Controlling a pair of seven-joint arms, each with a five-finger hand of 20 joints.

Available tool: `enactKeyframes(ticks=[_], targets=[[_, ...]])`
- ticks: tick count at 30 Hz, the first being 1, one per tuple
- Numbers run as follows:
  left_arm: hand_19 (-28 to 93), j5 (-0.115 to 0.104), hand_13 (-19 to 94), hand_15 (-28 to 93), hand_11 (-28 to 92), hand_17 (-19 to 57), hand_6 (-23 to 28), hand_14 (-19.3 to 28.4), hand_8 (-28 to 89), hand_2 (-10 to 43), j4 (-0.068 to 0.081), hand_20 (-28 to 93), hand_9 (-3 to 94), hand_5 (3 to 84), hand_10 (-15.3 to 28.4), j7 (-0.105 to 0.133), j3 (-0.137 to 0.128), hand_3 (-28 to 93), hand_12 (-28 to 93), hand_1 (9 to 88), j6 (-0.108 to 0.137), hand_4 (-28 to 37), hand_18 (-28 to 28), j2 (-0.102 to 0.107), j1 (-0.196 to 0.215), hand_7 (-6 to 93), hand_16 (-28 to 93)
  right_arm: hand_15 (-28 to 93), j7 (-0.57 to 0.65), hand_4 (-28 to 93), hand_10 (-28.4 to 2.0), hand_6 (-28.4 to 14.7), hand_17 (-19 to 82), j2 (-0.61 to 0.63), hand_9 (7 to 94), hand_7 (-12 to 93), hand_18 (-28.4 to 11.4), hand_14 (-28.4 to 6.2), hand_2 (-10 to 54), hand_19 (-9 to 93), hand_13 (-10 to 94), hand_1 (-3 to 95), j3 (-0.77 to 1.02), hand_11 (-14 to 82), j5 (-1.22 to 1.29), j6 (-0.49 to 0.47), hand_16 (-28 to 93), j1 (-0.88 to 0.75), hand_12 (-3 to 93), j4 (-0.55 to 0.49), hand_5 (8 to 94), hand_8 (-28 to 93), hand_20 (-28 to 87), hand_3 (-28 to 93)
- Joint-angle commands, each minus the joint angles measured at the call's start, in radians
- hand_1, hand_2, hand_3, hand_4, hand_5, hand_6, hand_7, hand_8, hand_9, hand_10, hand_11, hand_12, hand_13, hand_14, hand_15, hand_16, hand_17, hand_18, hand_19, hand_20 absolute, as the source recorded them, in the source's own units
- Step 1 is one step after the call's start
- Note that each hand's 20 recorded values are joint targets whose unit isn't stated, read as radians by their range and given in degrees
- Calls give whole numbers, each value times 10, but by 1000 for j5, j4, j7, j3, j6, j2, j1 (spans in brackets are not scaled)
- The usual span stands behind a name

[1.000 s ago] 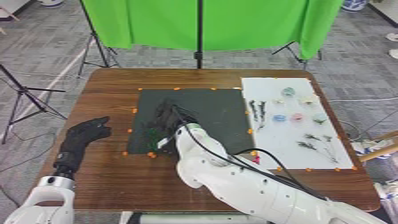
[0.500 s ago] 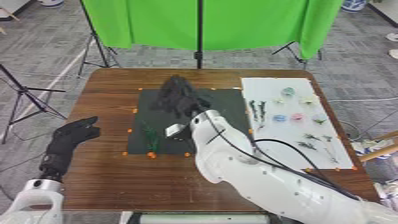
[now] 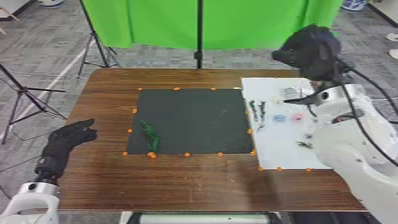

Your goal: Arrange flowers

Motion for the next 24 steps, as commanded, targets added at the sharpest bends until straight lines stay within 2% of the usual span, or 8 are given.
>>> enactKeyframes(ticks=[1,5,8,15,23,24], targets=[[304,6,388,309,256,57,54,194,-58,47,-8,304,486,473,148,-13,-10,646,137,314,-10,-180,163,-8,21,142,4,593,102,-102,-150,-51,459,99,769,194,-231,-34,-95,889,867,341,185,314,-35,-121,411,-295,316,99,706,-57,532,622],[304,8,387,309,255,56,53,194,-58,48,-3,304,486,474,148,-13,-3,646,137,313,-20,-180,163,-3,8,143,5,595,123,-102,-152,-51,456,104,766,187,-234,-35,-95,889,865,331,202,311,-22,-178,409,-340,314,136,703,-54,534,624],[303,18,387,308,255,57,53,194,-59,49,0,303,486,475,148,-15,0,644,137,314,-26,-180,163,-5,1,143,5,595,131,-104,-155,-48,455,99,764,182,-235,-35,-95,888,863,329,207,309,-5,-199,408,-372,312,156,701,-55,535,624],[303,17,386,305,255,56,53,193,-59,48,2,303,485,474,146,-17,-3,645,137,314,-33,-179,163,-6,2,144,5,594,142,-111,-158,-44,452,81,765,174,-236,-35,-95,885,861,328,225,301,15,-247,407,-444,309,167,696,-56,536,628],[302,18,385,304,255,56,53,193,-59,48,-2,302,485,474,147,-18,-6,645,137,316,-34,-178,162,-10,7,143,6,593,119,-119,-154,-44,450,82,763,173,-237,-35,-95,883,859,330,200,297,0,-226,406,-482,305,182,693,-55,537,633],[301,18,386,304,255,56,53,193,-59,48,2,302,485,474,147,-21,-2,644,136,316,-36,-179,162,-8,-1,143,5,594,119,-120,-153,-44,450,80,763,173,-236,-34,-95,883,859,334,196,297,-2,-226,405,-484,305,184,694,-54,537,634]])
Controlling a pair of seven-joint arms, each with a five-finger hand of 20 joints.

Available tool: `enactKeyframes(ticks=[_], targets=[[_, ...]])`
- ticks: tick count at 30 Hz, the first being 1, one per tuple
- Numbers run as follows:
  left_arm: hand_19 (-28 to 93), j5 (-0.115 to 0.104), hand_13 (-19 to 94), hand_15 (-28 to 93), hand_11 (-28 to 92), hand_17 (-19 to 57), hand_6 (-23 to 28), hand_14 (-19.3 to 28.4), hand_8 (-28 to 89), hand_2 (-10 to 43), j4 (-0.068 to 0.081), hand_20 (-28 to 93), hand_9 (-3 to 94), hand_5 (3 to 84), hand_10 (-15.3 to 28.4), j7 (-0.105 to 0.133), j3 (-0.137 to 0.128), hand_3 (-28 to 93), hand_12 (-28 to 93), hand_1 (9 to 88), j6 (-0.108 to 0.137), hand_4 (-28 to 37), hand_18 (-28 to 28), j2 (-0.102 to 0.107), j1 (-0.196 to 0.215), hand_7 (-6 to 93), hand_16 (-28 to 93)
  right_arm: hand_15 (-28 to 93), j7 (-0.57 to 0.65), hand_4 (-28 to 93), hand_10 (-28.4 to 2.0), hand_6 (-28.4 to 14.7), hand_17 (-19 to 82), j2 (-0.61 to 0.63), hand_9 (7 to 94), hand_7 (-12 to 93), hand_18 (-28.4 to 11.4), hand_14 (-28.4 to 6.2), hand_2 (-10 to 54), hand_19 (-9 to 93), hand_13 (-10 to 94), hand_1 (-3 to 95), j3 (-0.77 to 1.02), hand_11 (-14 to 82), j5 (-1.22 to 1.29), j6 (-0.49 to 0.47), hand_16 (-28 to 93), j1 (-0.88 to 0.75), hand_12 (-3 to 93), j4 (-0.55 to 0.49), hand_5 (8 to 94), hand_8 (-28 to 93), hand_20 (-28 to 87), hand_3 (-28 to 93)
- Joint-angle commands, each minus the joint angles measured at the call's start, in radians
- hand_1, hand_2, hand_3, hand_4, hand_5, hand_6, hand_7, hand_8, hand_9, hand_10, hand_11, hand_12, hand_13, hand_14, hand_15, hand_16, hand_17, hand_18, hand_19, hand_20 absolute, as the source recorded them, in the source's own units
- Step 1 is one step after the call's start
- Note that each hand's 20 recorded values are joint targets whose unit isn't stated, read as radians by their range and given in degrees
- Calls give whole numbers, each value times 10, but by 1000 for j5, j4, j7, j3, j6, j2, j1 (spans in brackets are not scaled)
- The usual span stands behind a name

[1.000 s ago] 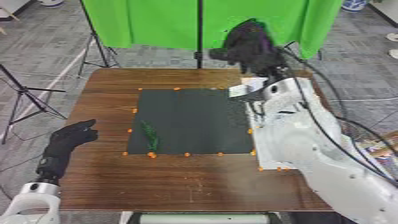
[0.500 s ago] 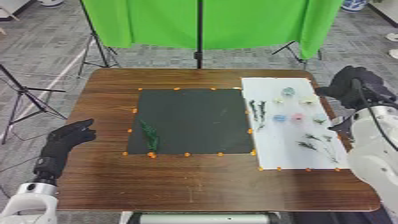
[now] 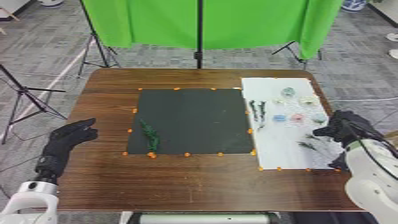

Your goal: Arrange flowers

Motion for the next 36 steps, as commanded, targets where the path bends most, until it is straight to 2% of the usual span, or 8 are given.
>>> enactKeyframes(ticks=[1,7,10,12,18,22,28,36], targets=[[301,6,386,304,255,56,53,194,-59,48,6,302,485,474,147,-15,2,645,137,316,-12,-178,162,-8,2,142,5,593,-9,-122,-153,-43,450,-2,763,174,-236,-34,-95,883,859,338,-41,297,-19,5,404,-28,305,20,694,-54,536,637],[301,6,386,304,255,56,53,193,-59,48,6,302,485,474,147,-15,4,645,136,317,-13,-179,162,-7,0,142,6,594,-3,-142,-136,-39,461,4,784,189,-226,-27,-95,882,867,410,-98,306,-62,65,399,-12,301,45,713,-55,532,648],[301,6,385,304,255,56,53,194,-59,48,5,302,485,474,147,-13,2,644,136,318,-14,-179,162,-9,3,143,6,597,4,-144,-119,-30,484,12,833,200,-217,-18,-95,898,889,518,-115,268,-81,140,394,-11,373,53,748,139,519,549],[301,6,385,304,255,56,53,194,-59,48,4,303,485,474,147,-13,2,644,137,317,-14,-179,162,-9,5,143,6,594,3,-135,-104,-19,511,15,878,232,-211,-10,-95,917,917,573,-115,253,-82,190,394,-10,416,53,786,187,504,520],[301,6,385,303,255,56,53,194,-59,49,-4,303,485,474,147,-16,-5,643,136,318,-11,-179,162,-11,18,143,6,614,-3,-143,-94,-10,551,3,906,268,-201,-1,-95,932,936,584,-25,282,-26,241,379,-24,411,-42,813,186,498,552],[301,7,385,304,254,56,53,194,-59,49,-8,303,484,473,147,-21,-10,644,136,317,-12,-178,162,-11,25,143,6,619,-9,-137,-94,-10,556,-6,908,269,-200,0,-95,932,937,585,-46,284,-31,265,373,45,411,-122,815,187,502,554],[300,9,384,301,254,55,53,194,-59,47,-9,302,485,473,148,-33,-10,645,136,315,-19,-178,162,-5,22,142,6,627,-47,-125,-94,-11,562,-120,912,268,-199,0,-95,932,937,583,-231,285,14,281,362,268,413,-170,817,189,507,555],[298,10,381,299,252,54,53,193,-58,47,-2,301,483,472,147,-41,-2,643,136,316,-36,-178,162,-3,10,141,6,631,-58,-117,-95,-11,567,-323,913,268,-197,0,-95,932,937,585,-538,286,35,307,358,514,416,-59,820,189,512,551]])
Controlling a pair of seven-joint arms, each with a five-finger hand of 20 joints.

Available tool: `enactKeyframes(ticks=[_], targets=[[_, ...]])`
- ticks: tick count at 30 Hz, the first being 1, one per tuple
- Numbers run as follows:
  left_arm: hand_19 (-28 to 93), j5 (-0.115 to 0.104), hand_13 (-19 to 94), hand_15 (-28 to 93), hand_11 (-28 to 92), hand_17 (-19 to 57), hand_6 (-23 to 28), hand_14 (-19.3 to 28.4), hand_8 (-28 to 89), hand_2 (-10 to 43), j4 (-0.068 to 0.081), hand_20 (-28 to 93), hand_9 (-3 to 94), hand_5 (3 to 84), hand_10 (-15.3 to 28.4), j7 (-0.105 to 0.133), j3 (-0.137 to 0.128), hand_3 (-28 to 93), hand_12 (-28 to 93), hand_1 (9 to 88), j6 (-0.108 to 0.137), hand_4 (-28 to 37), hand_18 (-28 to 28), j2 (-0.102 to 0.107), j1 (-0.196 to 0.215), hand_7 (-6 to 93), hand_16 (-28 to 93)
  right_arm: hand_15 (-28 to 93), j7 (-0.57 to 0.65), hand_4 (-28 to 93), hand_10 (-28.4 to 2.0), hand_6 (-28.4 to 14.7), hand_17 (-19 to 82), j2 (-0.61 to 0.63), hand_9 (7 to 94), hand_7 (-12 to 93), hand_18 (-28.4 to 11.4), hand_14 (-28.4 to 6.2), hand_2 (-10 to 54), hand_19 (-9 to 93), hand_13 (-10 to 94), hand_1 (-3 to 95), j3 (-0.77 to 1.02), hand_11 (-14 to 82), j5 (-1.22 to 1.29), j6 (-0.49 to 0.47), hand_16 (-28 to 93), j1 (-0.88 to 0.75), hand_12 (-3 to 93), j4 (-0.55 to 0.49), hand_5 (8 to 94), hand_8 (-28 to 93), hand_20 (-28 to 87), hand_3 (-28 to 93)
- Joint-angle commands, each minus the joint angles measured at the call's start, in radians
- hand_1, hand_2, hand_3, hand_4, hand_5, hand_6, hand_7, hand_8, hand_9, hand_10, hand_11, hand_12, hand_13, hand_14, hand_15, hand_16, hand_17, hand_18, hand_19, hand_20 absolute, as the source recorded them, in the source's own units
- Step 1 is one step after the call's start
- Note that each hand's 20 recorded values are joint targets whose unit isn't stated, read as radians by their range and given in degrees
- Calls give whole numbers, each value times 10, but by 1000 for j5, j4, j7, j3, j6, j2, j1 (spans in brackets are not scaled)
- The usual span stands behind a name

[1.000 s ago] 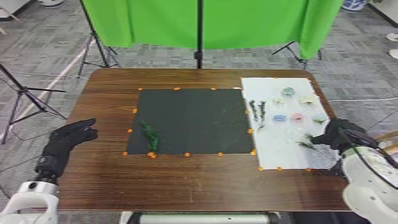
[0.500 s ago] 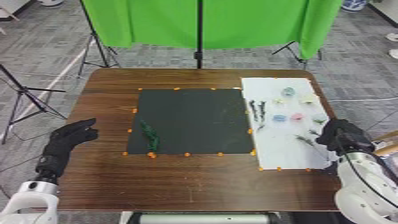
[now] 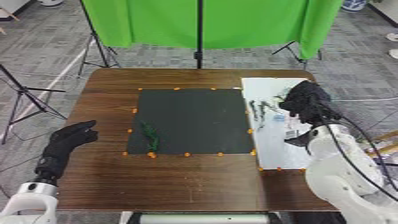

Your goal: Arrange flowers

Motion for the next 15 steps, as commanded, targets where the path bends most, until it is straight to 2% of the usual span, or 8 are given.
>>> enactKeyframes(ticks=[1,9,15], targets=[[297,7,381,298,252,54,53,193,-58,47,6,301,482,472,147,-20,5,643,136,315,-25,-177,162,-1,-2,141,6,631,-35,-117,-96,-12,567,-222,914,268,-197,0,-95,932,937,585,-254,285,14,19,358,230,416,92,820,189,513,551],[293,8,379,293,248,53,54,192,-58,46,7,298,479,471,148,-21,7,643,135,315,-28,-177,161,-4,0,139,7,632,-12,-114,-98,-13,570,-356,912,269,-197,0,-95,932,937,585,-418,289,82,28,356,347,415,274,820,190,514,549],[290,9,378,292,247,52,53,194,-58,45,2,296,478,470,148,-24,4,644,136,314,-25,-176,161,-8,11,139,8,622,-4,-113,-99,-15,570,-399,910,270,-197,1,-95,932,937,586,-484,291,142,45,351,393,411,336,820,188,508,548]])
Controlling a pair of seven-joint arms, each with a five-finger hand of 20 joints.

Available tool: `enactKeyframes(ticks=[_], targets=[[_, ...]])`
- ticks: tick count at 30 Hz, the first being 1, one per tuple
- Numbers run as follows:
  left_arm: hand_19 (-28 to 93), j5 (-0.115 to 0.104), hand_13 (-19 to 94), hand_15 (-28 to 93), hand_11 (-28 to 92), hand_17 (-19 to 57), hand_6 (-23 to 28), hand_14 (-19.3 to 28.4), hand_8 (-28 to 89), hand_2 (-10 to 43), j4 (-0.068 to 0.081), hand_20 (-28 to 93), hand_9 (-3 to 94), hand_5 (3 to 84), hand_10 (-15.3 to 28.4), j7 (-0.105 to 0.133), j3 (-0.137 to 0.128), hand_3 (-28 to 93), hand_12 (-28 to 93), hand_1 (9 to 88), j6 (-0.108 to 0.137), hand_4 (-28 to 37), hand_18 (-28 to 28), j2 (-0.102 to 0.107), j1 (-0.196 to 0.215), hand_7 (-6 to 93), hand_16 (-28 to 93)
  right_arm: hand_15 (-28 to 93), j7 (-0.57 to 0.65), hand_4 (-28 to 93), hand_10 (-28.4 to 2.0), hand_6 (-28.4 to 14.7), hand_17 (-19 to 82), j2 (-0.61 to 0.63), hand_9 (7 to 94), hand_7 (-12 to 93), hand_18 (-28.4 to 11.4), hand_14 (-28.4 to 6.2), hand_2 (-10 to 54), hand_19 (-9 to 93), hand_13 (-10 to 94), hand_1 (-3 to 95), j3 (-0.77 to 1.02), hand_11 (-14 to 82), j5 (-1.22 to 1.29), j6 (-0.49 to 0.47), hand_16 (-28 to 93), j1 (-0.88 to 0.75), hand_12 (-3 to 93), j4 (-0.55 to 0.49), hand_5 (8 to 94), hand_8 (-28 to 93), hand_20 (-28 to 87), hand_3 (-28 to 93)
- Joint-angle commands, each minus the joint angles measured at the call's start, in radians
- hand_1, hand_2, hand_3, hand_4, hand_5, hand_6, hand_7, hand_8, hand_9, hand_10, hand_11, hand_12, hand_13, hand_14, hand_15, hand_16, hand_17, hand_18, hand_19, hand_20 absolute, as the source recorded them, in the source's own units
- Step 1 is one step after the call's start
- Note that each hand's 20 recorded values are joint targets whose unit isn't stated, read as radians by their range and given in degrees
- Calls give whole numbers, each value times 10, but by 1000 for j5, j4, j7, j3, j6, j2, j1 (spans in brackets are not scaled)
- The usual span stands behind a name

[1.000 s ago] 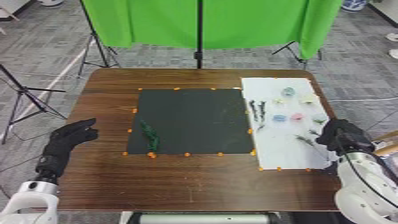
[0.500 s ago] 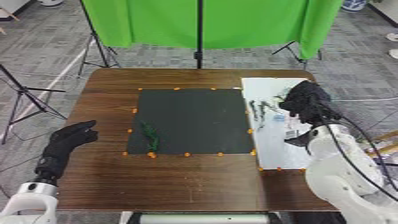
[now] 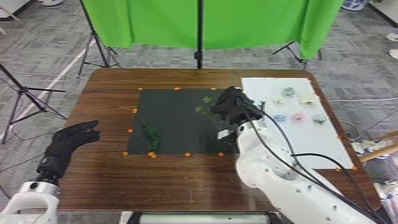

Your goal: Arrange flowers

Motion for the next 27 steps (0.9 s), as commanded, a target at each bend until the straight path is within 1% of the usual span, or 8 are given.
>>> enactKeyframes(ticks=[1,7,10,14,19,22,24,27], targets=[[290,6,377,293,247,52,53,193,-58,45,4,296,478,470,148,-15,2,644,136,314,-11,-176,162,-8,14,139,9,622,11,-113,-99,-15,570,-76,910,271,-197,1,-95,932,937,585,-72,291,46,26,350,52,410,57,820,188,507,548],[289,7,377,292,246,51,53,194,-58,44,7,297,477,469,147,-18,7,643,137,314,-15,-177,161,-4,6,139,10,623,16,-113,-97,-15,570,-110,910,273,-197,1,-95,932,937,586,-124,292,93,51,346,87,408,85,818,187,505,546],[289,7,376,292,245,50,53,193,-58,44,5,297,477,469,148,-16,10,643,137,314,-14,-176,162,-5,6,138,10,623,20,-113,-97,-15,570,-122,910,275,-197,1,-95,932,937,587,-145,292,100,66,343,94,407,95,817,187,505,546],[290,7,376,291,246,50,55,193,-58,44,5,297,476,469,147,-21,7,643,137,314,-21,-176,162,-6,9,138,10,624,28,-113,-98,-16,572,-136,912,275,-197,1,-95,932,937,589,-146,290,184,92,341,90,404,92,816,186,502,544],[290,7,376,290,244,49,54,192,-57,43,6,296,475,468,147,-24,7,643,136,314,-22,-176,162,-6,8,138,10,625,28,-109,-96,-17,577,-144,915,275,-196,3,-95,932,937,588,-156,288,205,120,336,82,398,95,817,186,494,543],[290,8,375,290,245,49,54,193,-57,44,4,297,475,468,147,-23,8,643,137,314,-23,-177,162,-7,8,138,10,626,33,-108,-97,-17,578,-146,916,274,-194,3,-95,932,937,589,-157,285,225,118,332,75,396,93,816,187,491,542],[290,8,375,290,245,49,54,193,-57,44,7,296,475,468,147,-23,8,642,137,314,-25,-177,162,-8,6,137,10,626,32,-107,-97,-19,580,-147,917,273,-193,4,-95,932,937,589,-158,285,236,108,330,71,395,95,816,186,487,542],[290,8,375,290,245,49,54,193,-57,44,3,296,475,468,147,-24,6,642,137,314,-26,-176,162,-8,11,138,11,624,28,-108,-99,-19,582,-146,917,271,-192,4,-95,932,937,589,-159,283,240,98,328,64,393,91,816,187,483,541]])
